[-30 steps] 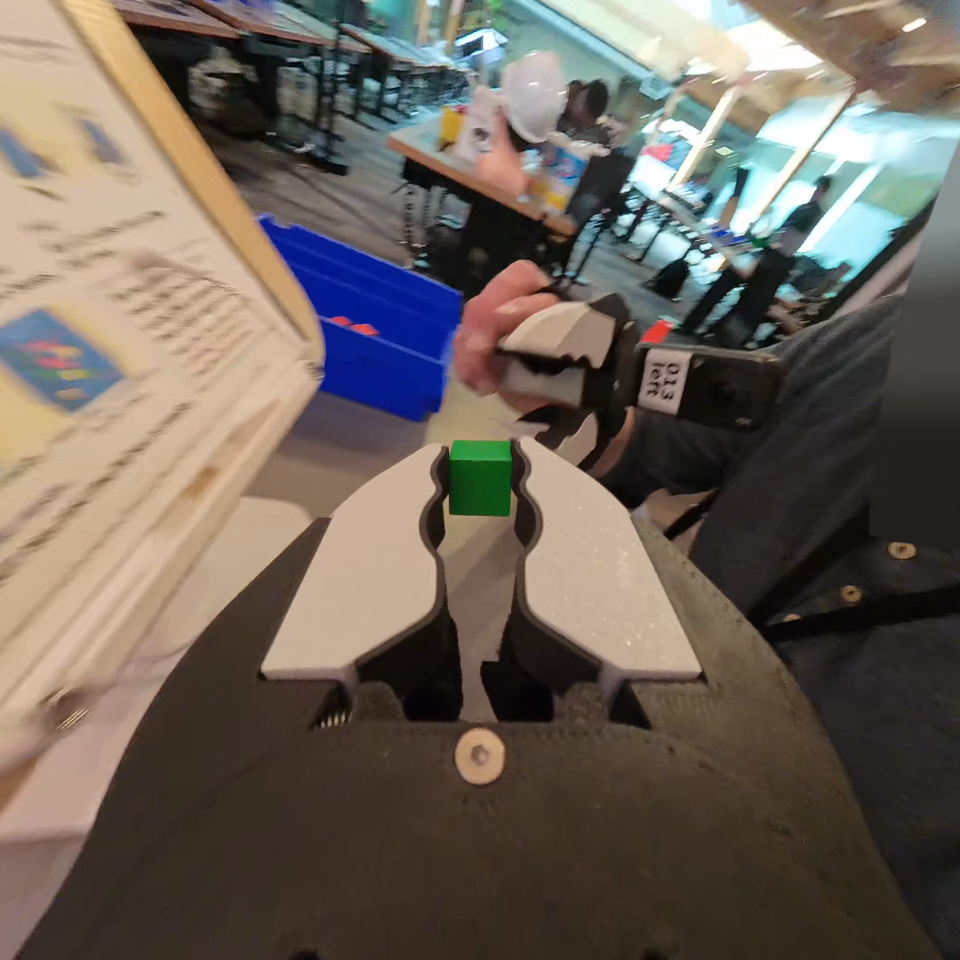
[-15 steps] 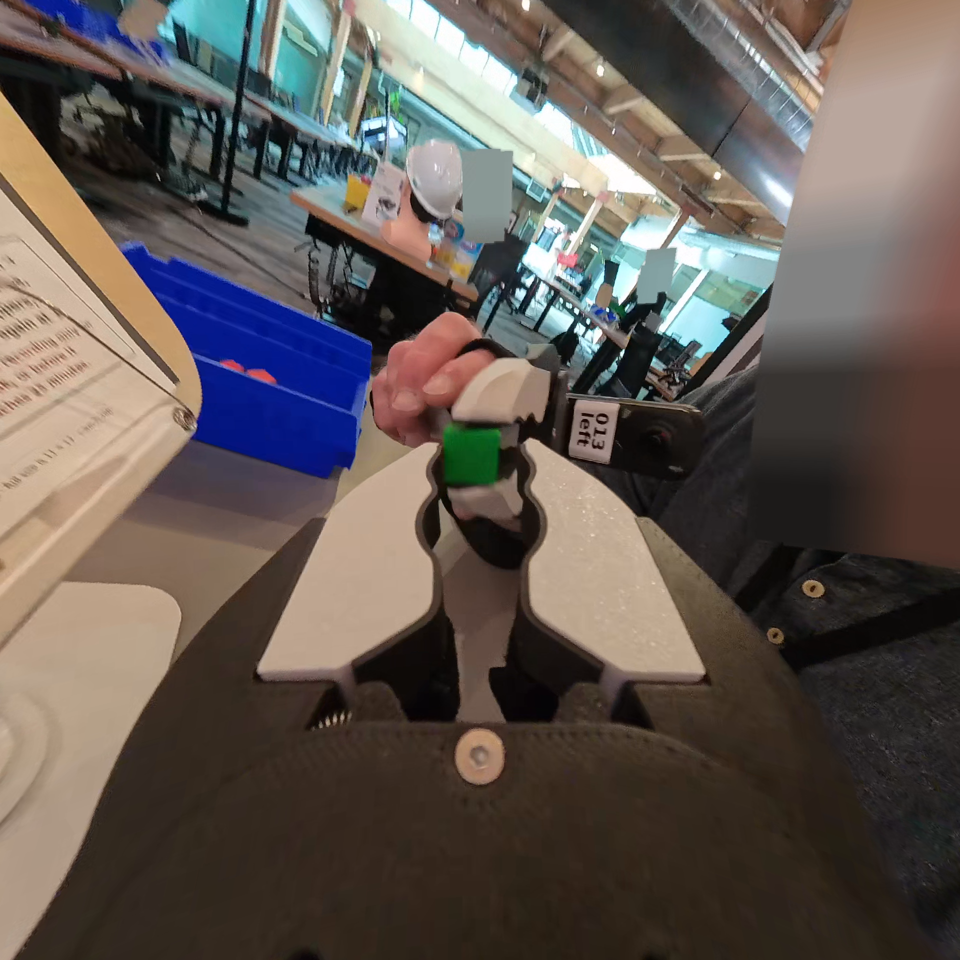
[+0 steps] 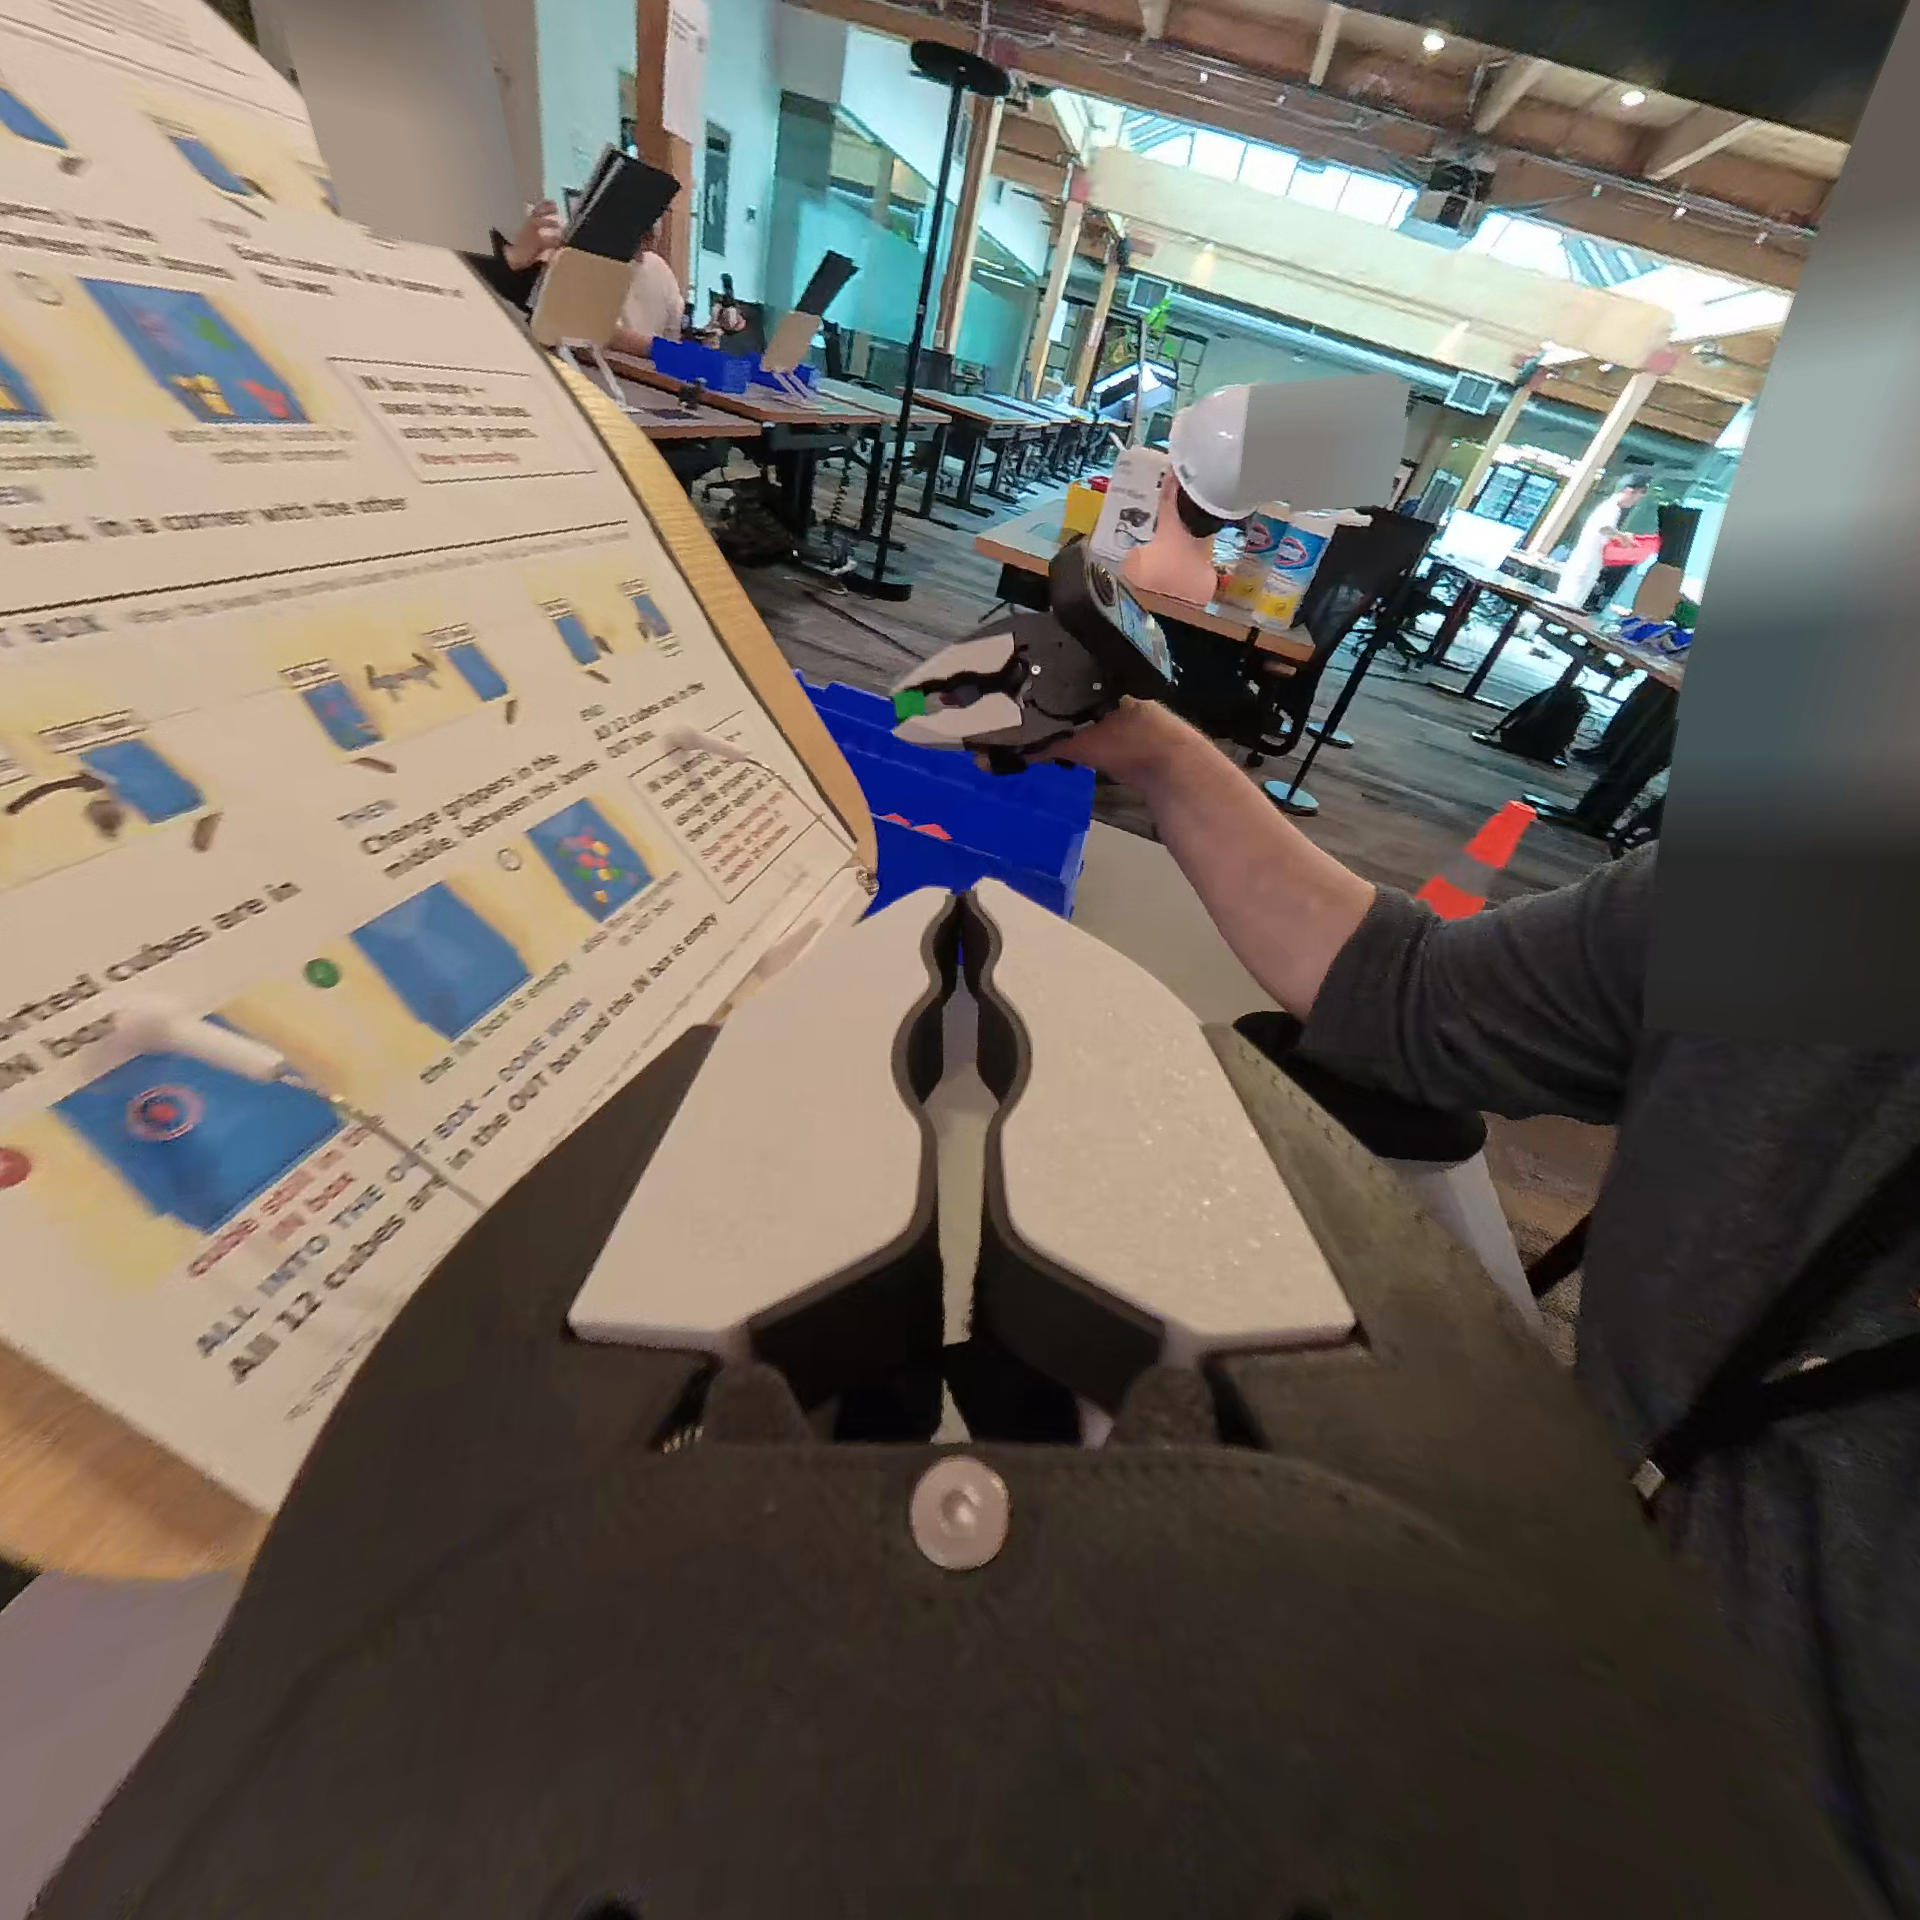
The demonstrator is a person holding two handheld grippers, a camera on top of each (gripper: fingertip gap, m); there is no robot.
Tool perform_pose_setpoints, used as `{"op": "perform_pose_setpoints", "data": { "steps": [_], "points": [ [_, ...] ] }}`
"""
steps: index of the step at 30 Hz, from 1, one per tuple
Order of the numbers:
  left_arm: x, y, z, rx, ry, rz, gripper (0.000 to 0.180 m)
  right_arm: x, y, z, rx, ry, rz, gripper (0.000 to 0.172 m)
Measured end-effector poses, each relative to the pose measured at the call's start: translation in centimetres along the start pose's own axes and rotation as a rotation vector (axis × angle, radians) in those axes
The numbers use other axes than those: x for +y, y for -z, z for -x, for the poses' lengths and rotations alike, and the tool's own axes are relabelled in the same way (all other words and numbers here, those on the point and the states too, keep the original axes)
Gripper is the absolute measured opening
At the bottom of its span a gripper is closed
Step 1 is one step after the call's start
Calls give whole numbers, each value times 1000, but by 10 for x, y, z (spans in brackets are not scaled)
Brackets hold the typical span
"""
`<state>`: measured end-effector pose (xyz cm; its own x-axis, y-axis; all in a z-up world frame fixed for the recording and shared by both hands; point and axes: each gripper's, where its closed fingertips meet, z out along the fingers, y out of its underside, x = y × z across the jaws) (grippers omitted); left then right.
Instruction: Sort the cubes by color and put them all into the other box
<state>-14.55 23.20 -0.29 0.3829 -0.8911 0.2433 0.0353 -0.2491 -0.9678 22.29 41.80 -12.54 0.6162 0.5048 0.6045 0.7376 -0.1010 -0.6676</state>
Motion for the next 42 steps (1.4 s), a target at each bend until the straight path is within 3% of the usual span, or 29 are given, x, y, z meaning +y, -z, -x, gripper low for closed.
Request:
{"op": "perform_pose_setpoints", "data": {
  "steps": [2,5,8,11,18,24,32,36,39,42],
  "points": [
    [2,6,11,-39,0,3,0,27,-12,0,-29,-63,82,32],
    [7,17,34,-127,-1,30,0,39,-17,-5,-1,-74,108,41],
    [8,38,58,-219,9,28,0,29,-12,-11,25,-73,72,41],
    [10,71,93,-402,-25,52,1,13,-4,-18,73,-65,19,35],
    [61,152,183,-810,52,261,17,0,-7,-2,50,-12,20,31],
    [119,183,230,-885,255,383,32,-11,-14,16,26,36,14,32],
    [182,184,269,-914,379,596,36,-14,-21,31,-5,61,19,30],
    [194,186,283,-917,339,681,36,-15,-23,37,-15,76,22,30],
    [203,184,289,-918,384,718,44,-14,-25,38,-17,79,27,29],
    [208,179,296,-929,405,730,40,-13,-26,40,-18,86,32,29]
  ]
}}
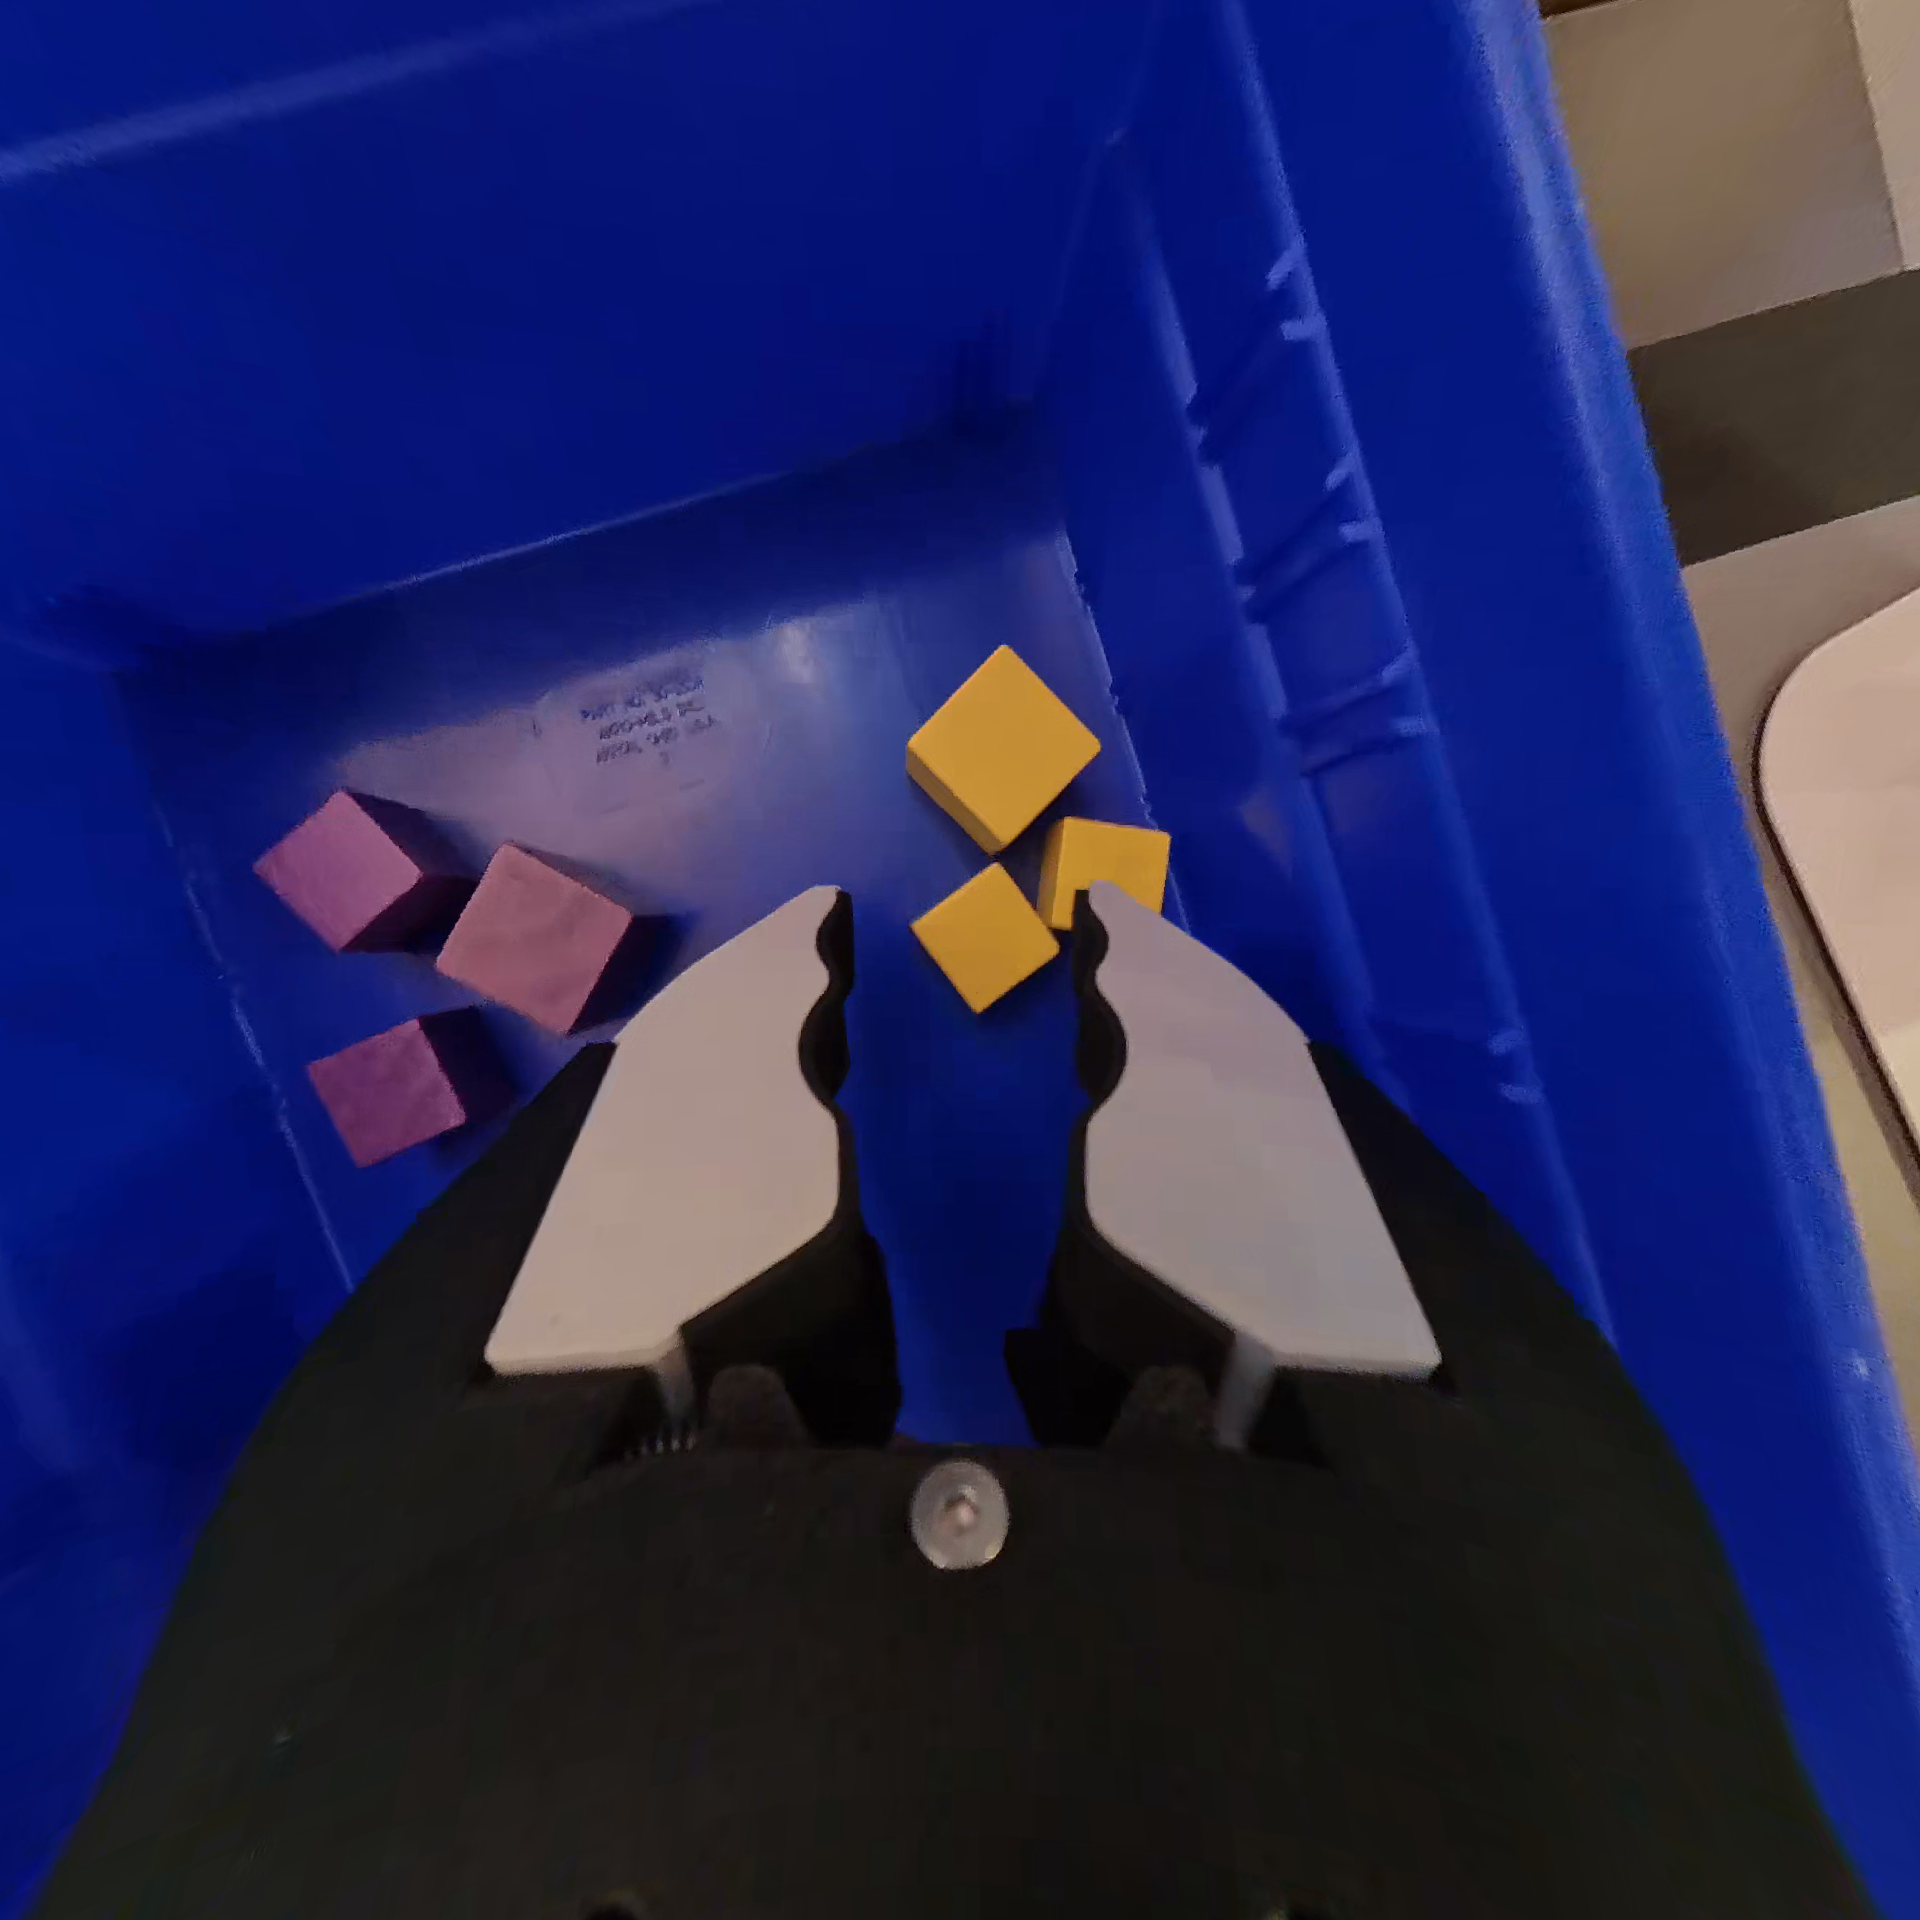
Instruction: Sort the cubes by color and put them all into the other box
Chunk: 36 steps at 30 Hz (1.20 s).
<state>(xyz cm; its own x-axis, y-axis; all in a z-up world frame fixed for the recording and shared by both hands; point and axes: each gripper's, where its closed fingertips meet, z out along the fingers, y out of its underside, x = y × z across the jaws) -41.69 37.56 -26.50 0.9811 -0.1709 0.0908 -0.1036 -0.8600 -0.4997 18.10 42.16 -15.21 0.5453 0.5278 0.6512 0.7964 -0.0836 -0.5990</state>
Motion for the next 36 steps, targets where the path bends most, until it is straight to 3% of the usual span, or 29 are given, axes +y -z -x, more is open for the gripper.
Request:
{"op": "perform_pose_setpoints", "data": {
  "steps": [4,6,17,26,30,36],
  "points": [
    [-5,-7,2,13,51,-10,40,0,-2,3,-5,10,5,29],
    [-2,-5,6,-2,57,2,31,0,-3,5,-3,20,11,29],
    [18,-6,12,0,104,86,40,3,-6,8,-3,47,31,29],
    [18,-3,15,-7,74,62,26,-2,-4,10,-1,60,18,28],
    [2,26,12,-8,54,-41,26,-15,4,5,20,54,-38,29],
    [-34,102,-21,75,13,-293,25,-54,31,-7,108,77,-184,29]
  ]
}}
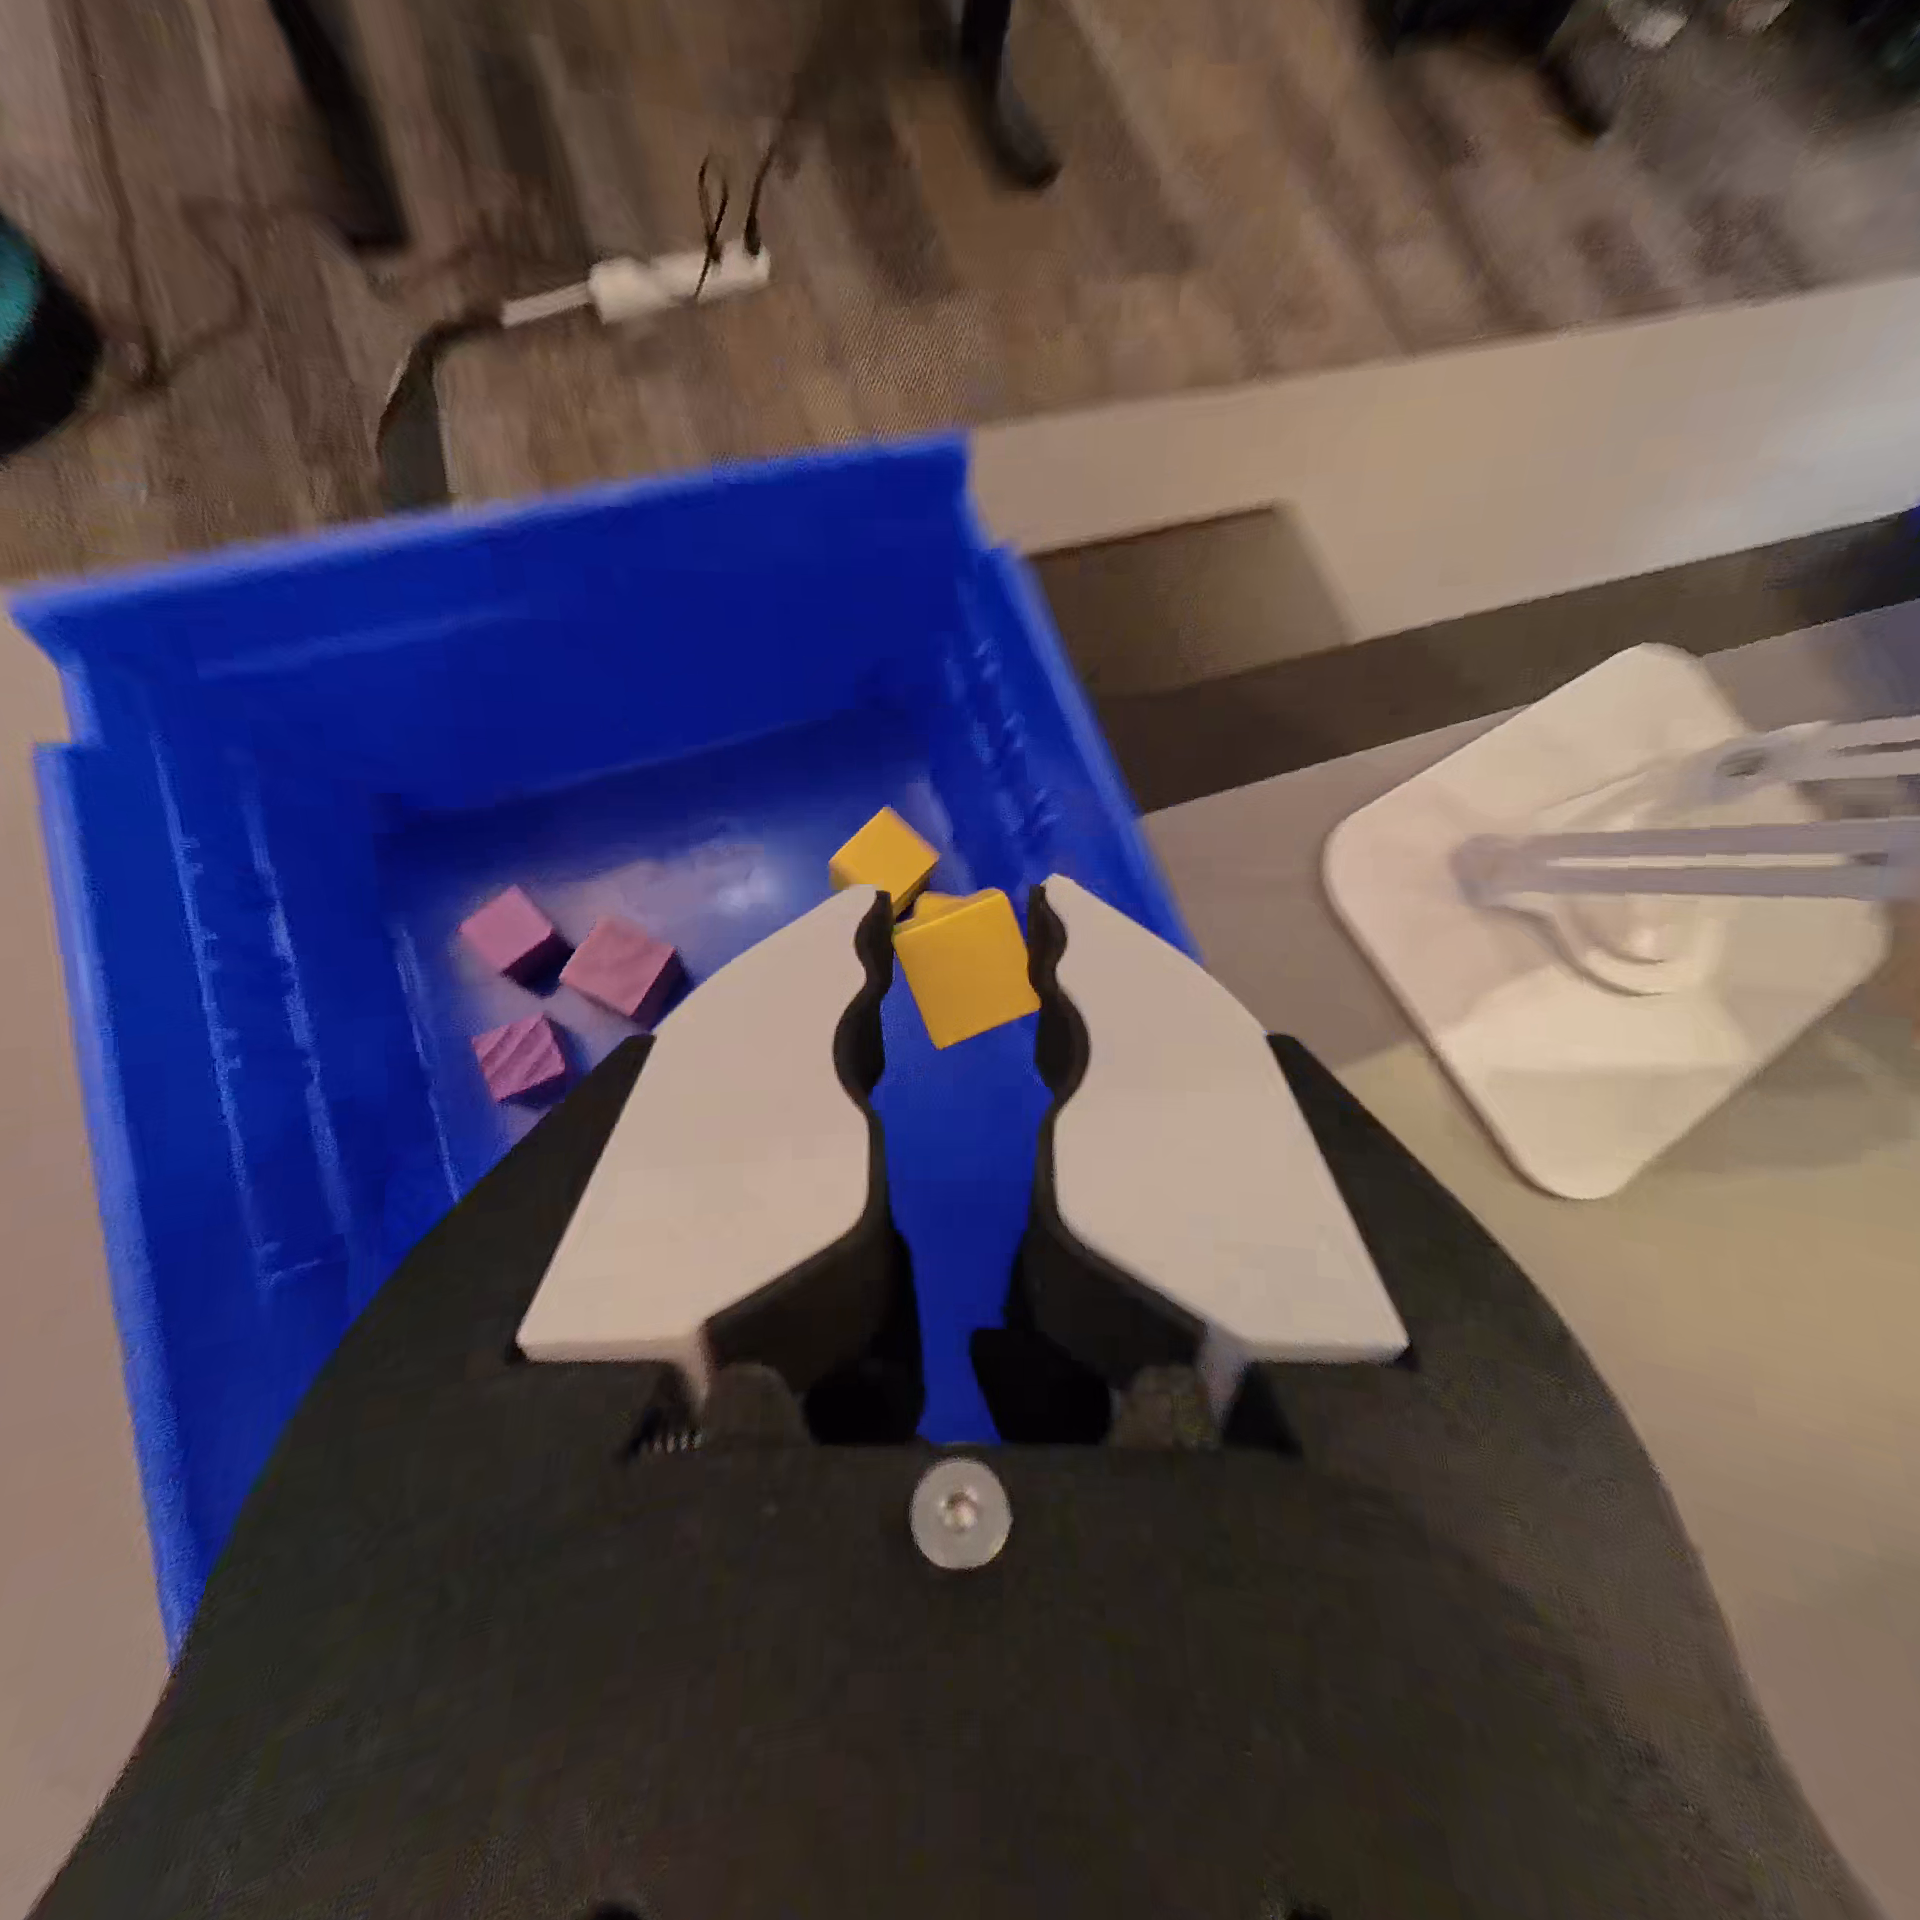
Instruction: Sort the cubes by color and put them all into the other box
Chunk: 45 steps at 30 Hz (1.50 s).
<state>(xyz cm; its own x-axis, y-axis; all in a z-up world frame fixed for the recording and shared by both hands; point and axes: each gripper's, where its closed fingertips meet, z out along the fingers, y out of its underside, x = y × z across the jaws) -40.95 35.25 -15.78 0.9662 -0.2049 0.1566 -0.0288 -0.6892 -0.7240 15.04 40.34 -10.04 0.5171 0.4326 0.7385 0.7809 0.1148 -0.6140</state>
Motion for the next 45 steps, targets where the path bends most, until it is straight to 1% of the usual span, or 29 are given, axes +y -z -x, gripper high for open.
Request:
{"op": "perform_pose_setpoints", "data": {
  "steps": [3,6,8,11,14,17,21,23,27,31,33,34,37,40,42,44,45],
  "points": [
    [-30,34,-33,64,-51,-131,25,-28,14,-6,46,23,-92,29],
    [-52,68,-76,154,-108,-245,25,-59,32,-9,82,40,-191,29],
    [-63,88,-110,241,-145,-311,25,-82,46,-7,88,46,-265,29],
    [-69,110,-172,441,-196,-371,25,-118,64,11,49,61,-385,32],
    [-64,114,-229,587,-267,-378,25,-153,81,38,4,95,-498,38],
    [-49,112,-290,772,-316,-333,24,-183,98,70,-35,129,-616,41],
    [-24,100,-356,952,-357,-266,24,-209,114,109,-102,147,-734,44],
    [-14,96,-378,1028,-345,-246,24,-215,118,121,-106,169,-759,45],
    [-3,94,-405,1121,-332,-228,24,-221,121,131,-103,177,-782,47],
    [1,95,-418,1179,-302,-238,24,-223,122,140,-106,198,-792,46],
    [2,96,-423,1206,-284,-244,24,-225,124,143,-111,192,-805,40],
    [4,96,-425,1213,-287,-233,24,-226,124,142,-94,185,-809,31],
    [3,96,-426,1242,-261,-240,22,-227,125,137,-52,157,-818,23],
    [1,98,-427,1254,-240,-262,21,-226,127,134,-63,171,-821,23],
    [-6,103,-422,1255,-220,-294,19,-223,130,122,-30,186,-833,23],
    [-14,109,-412,1242,-219,-322,17,-216,125,103,-28,151,-798,23],
    [-19,111,-405,1217,-227,-344,16,-210,122,89,11,146,-781,22]
  ]
}}
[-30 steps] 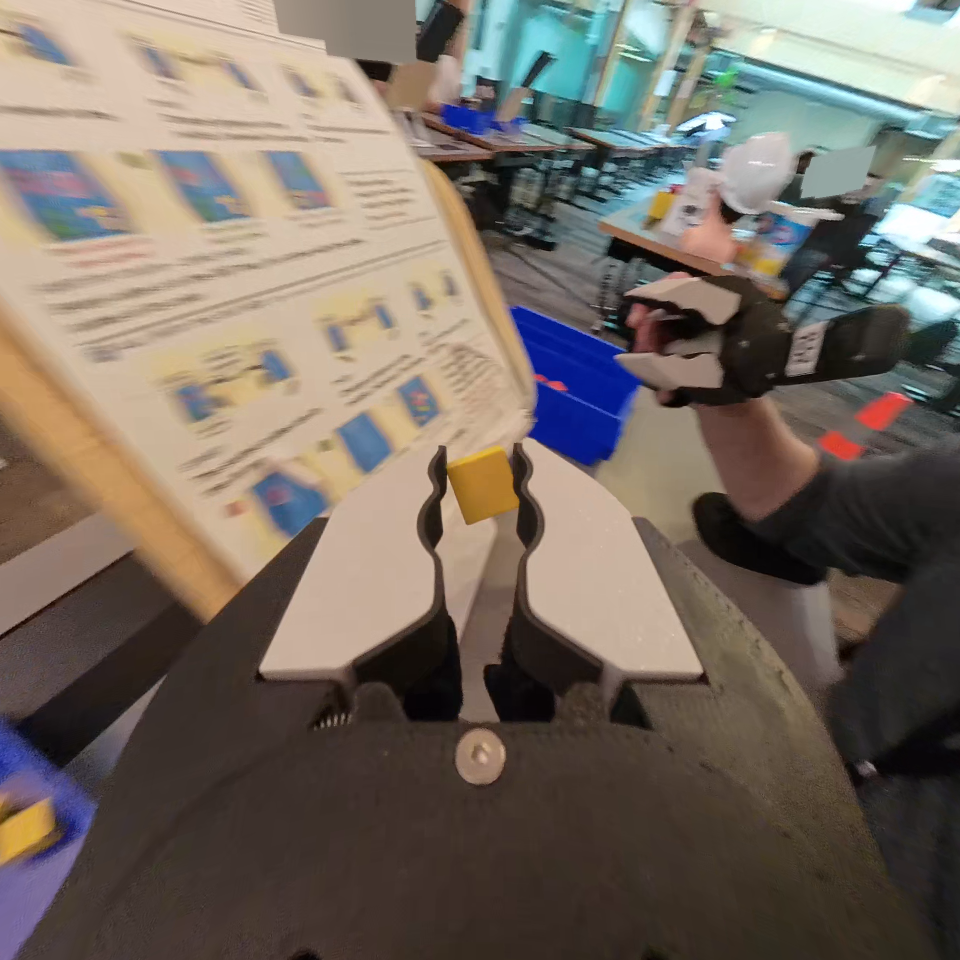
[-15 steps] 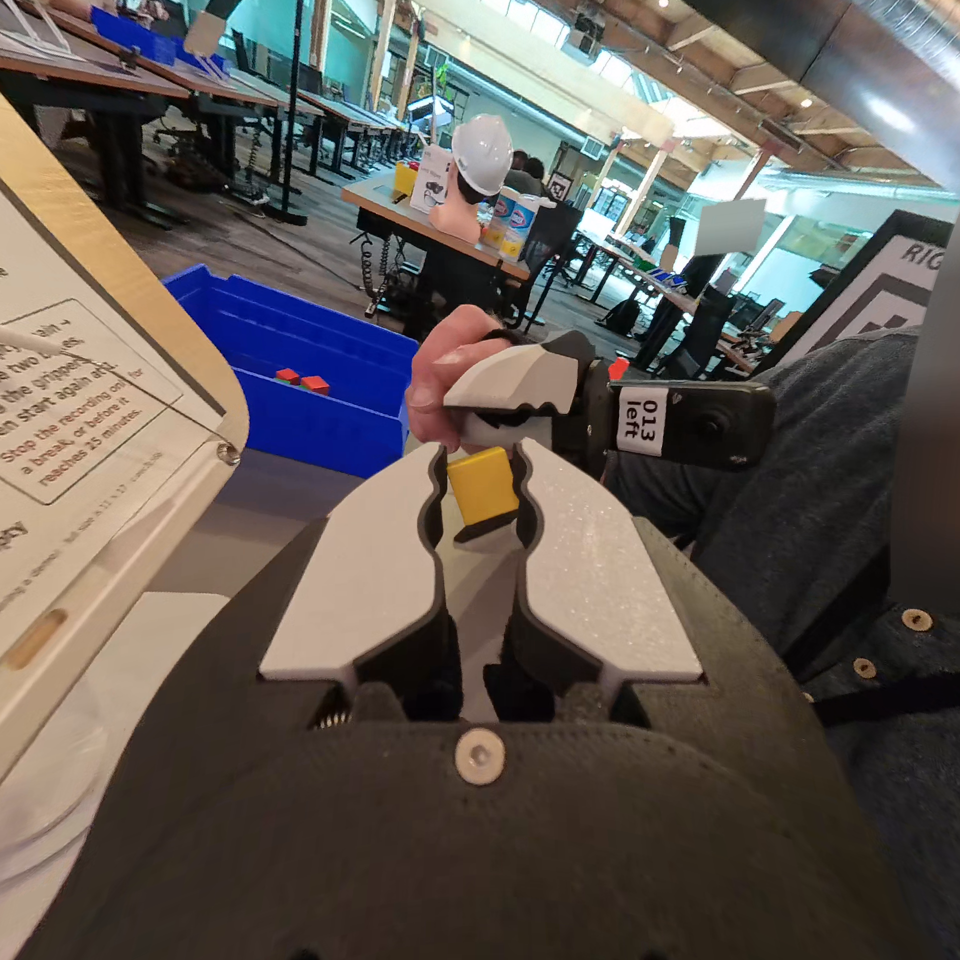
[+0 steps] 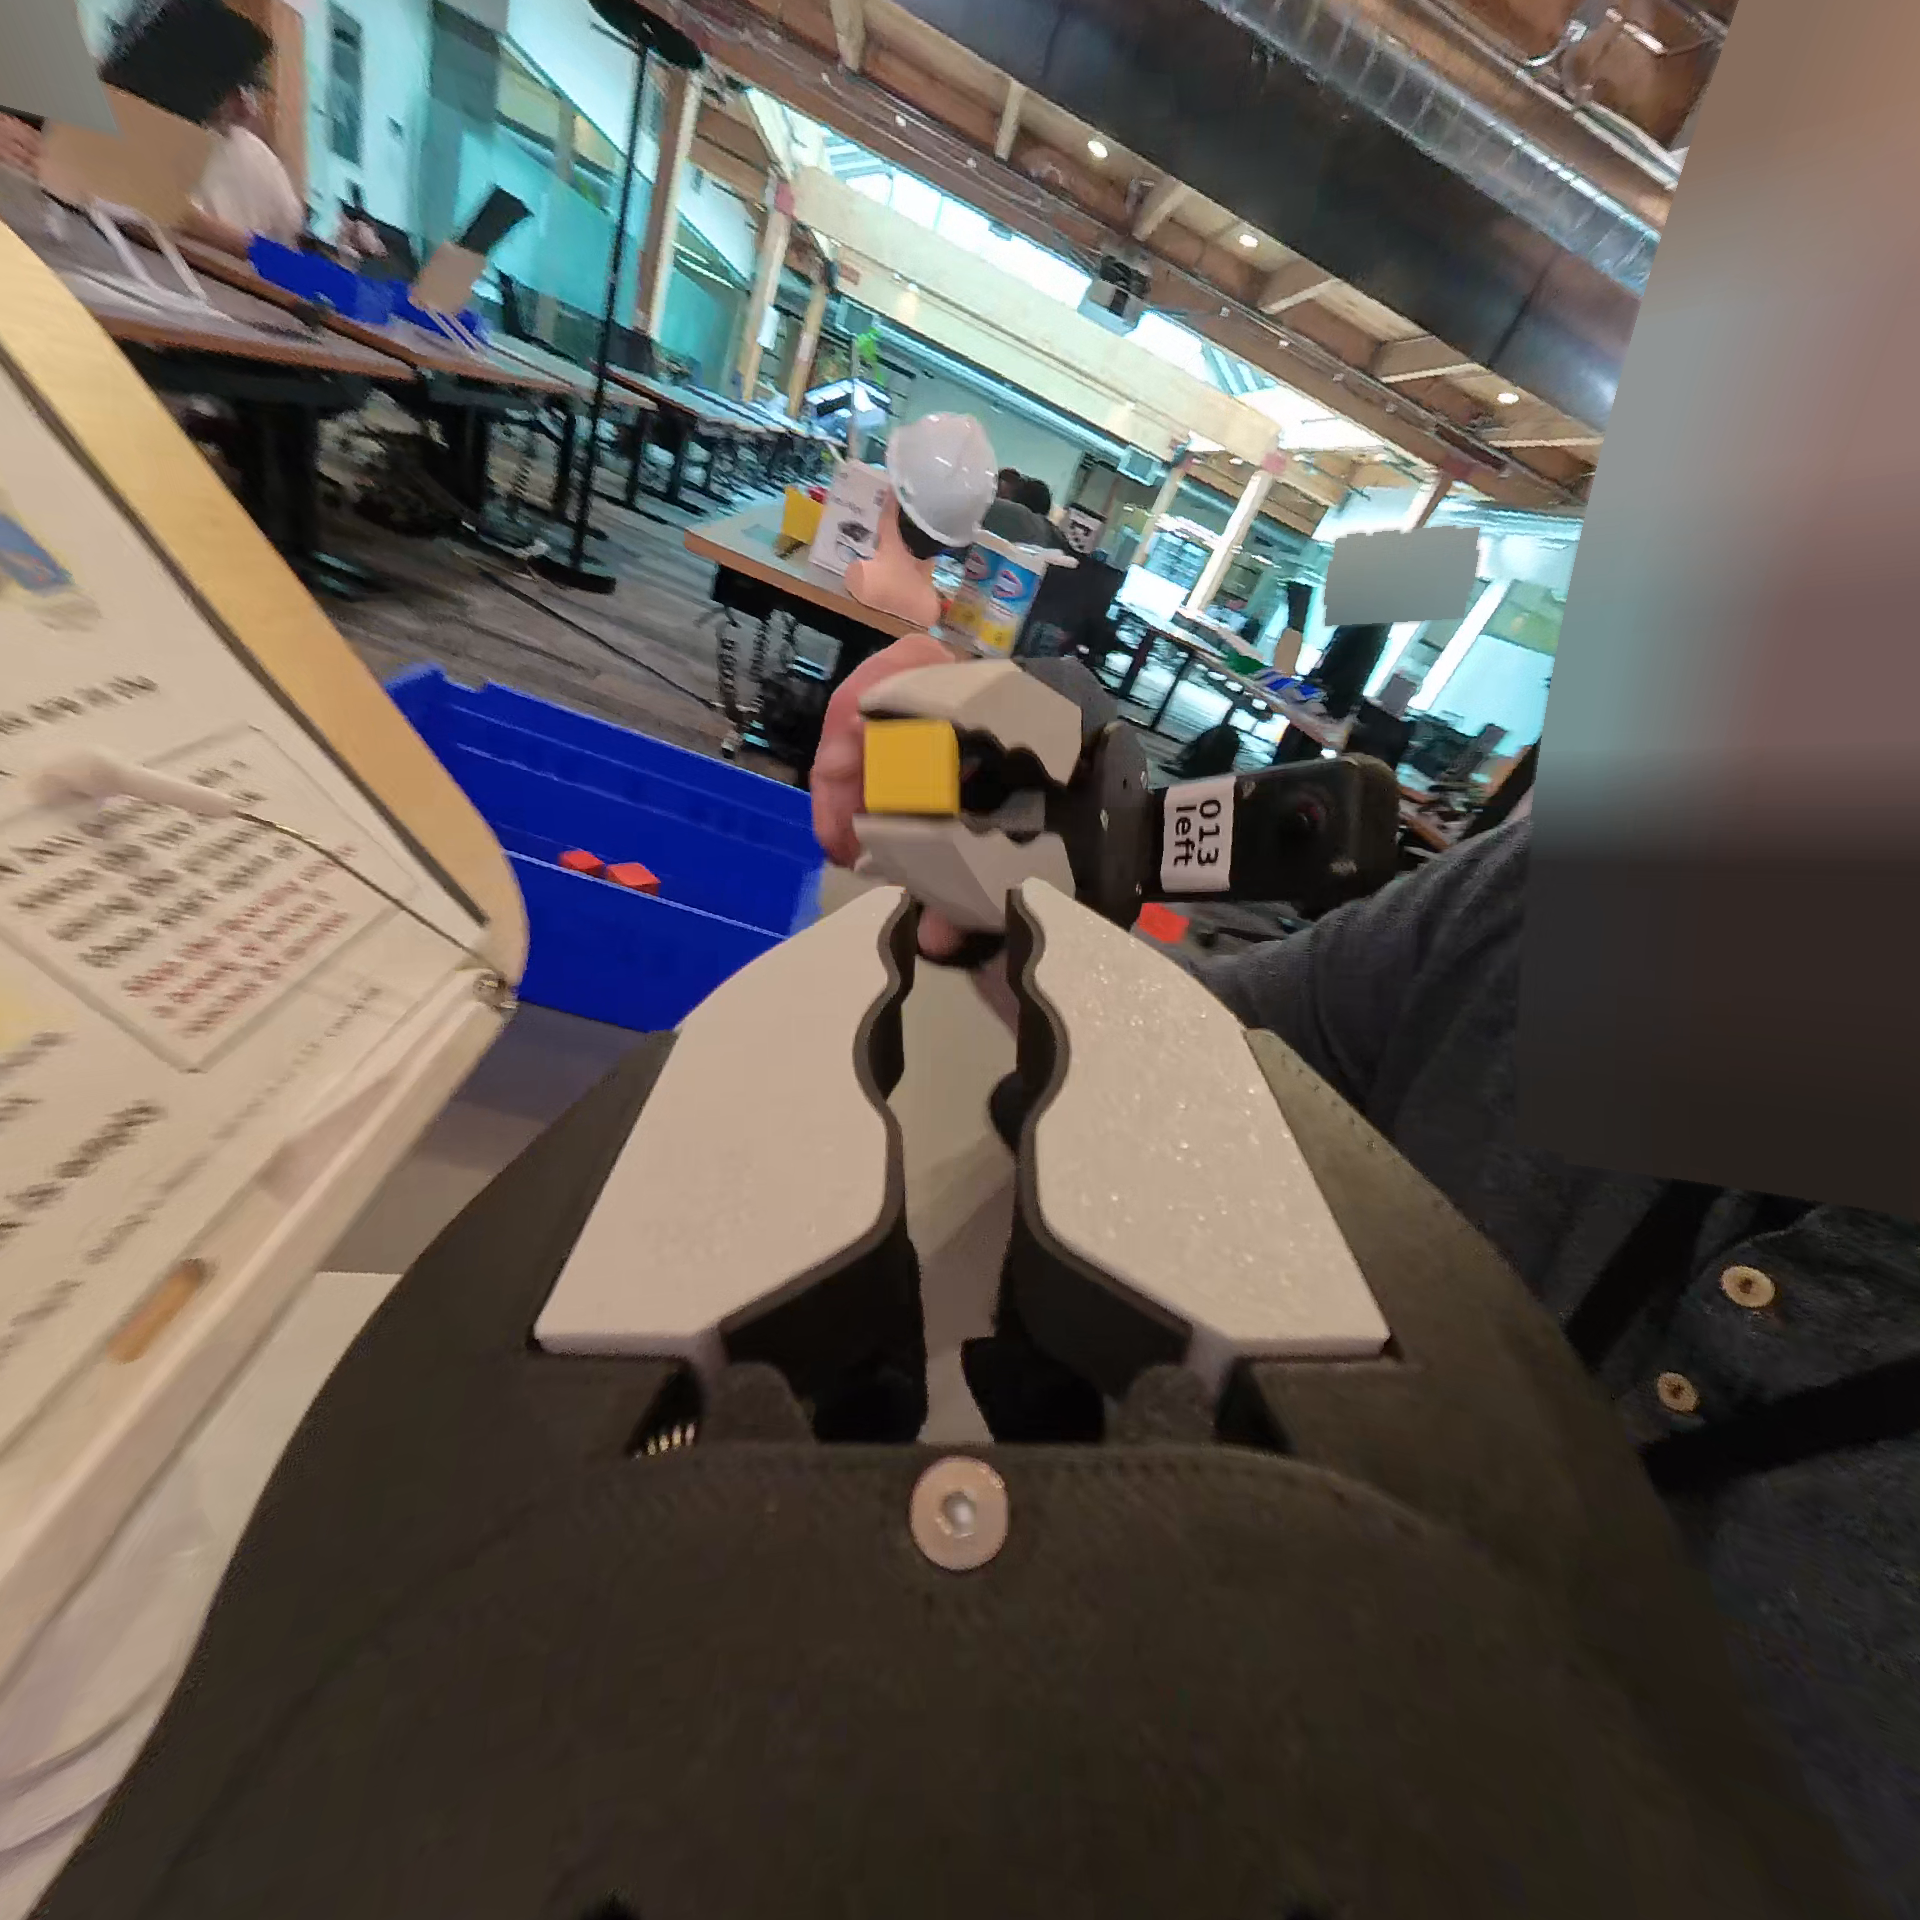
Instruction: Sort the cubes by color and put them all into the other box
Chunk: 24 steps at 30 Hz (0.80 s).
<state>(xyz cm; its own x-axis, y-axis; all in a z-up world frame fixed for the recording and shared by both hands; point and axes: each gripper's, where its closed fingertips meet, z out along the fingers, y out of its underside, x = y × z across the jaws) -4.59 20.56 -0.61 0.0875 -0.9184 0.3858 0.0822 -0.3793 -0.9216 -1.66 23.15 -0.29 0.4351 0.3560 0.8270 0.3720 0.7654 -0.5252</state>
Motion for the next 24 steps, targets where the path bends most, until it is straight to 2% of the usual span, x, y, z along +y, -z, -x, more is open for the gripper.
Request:
{"op": "perform_pose_setpoints", "data": {
  "steps": [3,6,9,12,15,18,22,24],
  "points": [
    [-19,25,6,-87,-92,-32,0,52,13,-51,110,21,173,23],
    [-33,57,27,-246,-177,-39,0,141,40,-91,166,-71,444,23],
    [-44,90,48,-355,-188,-59,0,233,80,-97,119,-148,742,23],
    [-51,123,68,-449,-170,-76,0,299,117,-73,7,-305,955,23],
    [-52,157,90,-560,-151,-65,1,337,135,-50,-38,-433,1051,23],
    [-43,191,115,-682,-115,-14,1,365,153,-38,-49,-438,1165,37],
    [-20,248,159,-939,-93,112,4,365,151,-42,-29,-410,1158,37],
    [-1,265,176,-962,-10,171,13,357,145,-48,-3,-405,1121,35]
  ]
}}
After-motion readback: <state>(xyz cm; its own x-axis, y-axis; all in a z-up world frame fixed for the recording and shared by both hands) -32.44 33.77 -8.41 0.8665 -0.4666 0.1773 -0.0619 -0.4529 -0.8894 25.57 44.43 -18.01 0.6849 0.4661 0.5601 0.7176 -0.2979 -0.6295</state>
